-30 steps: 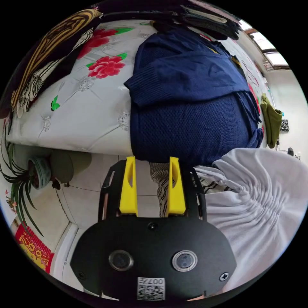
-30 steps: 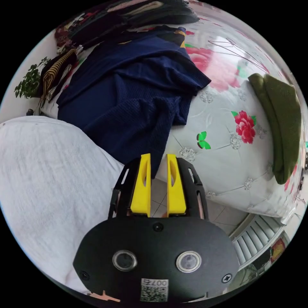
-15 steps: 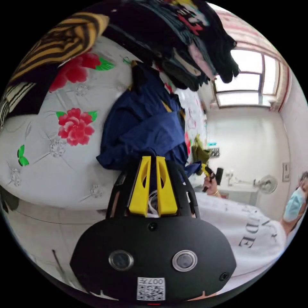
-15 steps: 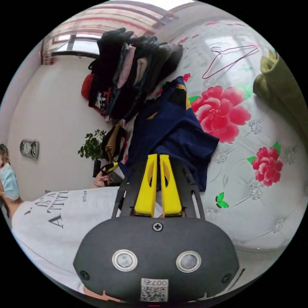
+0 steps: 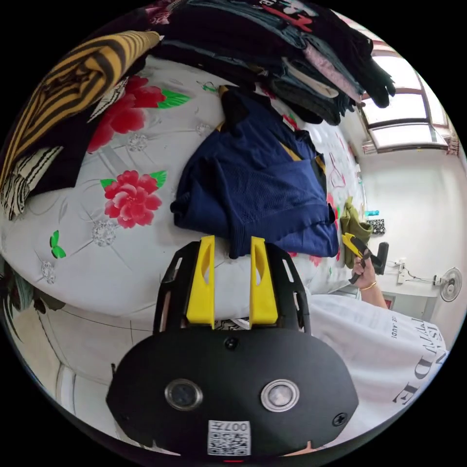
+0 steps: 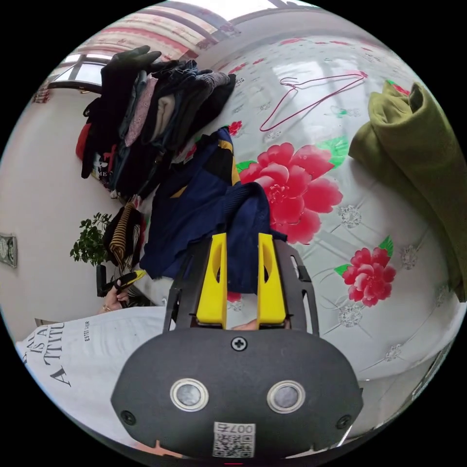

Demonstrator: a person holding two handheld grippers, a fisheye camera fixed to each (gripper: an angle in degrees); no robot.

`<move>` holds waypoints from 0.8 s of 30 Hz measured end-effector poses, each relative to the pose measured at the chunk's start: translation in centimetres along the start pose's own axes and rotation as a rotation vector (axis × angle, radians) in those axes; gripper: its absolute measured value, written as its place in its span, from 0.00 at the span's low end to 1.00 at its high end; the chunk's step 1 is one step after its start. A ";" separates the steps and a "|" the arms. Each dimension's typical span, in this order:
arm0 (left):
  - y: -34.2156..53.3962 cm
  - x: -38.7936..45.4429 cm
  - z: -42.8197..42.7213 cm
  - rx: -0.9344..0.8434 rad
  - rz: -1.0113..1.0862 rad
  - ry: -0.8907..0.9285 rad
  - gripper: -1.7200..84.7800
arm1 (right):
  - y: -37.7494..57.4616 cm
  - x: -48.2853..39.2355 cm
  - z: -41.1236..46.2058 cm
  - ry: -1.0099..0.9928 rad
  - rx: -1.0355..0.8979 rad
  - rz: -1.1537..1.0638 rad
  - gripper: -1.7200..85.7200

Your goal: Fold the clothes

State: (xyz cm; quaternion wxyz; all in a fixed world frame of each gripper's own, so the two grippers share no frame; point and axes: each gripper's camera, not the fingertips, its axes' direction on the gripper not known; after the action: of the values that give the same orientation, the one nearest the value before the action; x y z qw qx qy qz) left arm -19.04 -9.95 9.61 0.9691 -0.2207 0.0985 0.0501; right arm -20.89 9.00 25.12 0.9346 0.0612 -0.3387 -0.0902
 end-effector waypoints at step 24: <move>-10.9 -3.8 -3.7 -0.122 0.072 0.493 0.03 | -12.0 -2.3 3.0 -0.044 -0.034 -0.041 0.06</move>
State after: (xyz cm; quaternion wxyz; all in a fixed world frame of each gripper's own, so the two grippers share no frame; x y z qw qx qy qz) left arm -21.78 -21.57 11.76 0.8982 -0.2809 0.3364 0.0350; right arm -26.05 -2.44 23.87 0.9257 0.0503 -0.3565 -0.1163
